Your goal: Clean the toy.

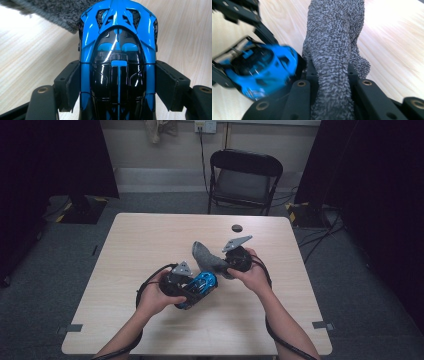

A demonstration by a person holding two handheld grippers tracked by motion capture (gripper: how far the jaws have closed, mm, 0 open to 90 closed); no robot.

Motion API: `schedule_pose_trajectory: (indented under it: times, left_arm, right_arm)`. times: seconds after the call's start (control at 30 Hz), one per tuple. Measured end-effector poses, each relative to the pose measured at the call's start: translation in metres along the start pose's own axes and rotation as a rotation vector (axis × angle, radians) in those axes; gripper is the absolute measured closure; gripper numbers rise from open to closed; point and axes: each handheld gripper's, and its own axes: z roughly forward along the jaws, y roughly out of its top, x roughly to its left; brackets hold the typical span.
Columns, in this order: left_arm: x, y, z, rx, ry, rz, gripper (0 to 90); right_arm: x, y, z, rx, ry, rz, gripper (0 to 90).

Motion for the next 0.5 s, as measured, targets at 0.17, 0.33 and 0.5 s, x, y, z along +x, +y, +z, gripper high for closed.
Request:
schedule_pose_trajectory:
  times: [0.17, 0.33, 0.5]
  left_arm:
    - [0.006, -0.004, -0.001, 0.013, 0.026, -0.016, 28.0]
    - [0.013, -0.007, -0.003, 0.004, 0.039, -0.038, 28.0]
    - [0.015, -0.007, -0.004, 0.006, 0.048, -0.040, 28.0]
  right_arm:
    - [0.005, -0.003, 0.003, 0.006, 0.026, -0.002, 73.9]
    - [0.007, -0.008, 0.001, -0.003, 0.048, 0.000, 73.9]
    - [0.009, -0.009, 0.000, -0.008, 0.063, -0.005, 73.9]
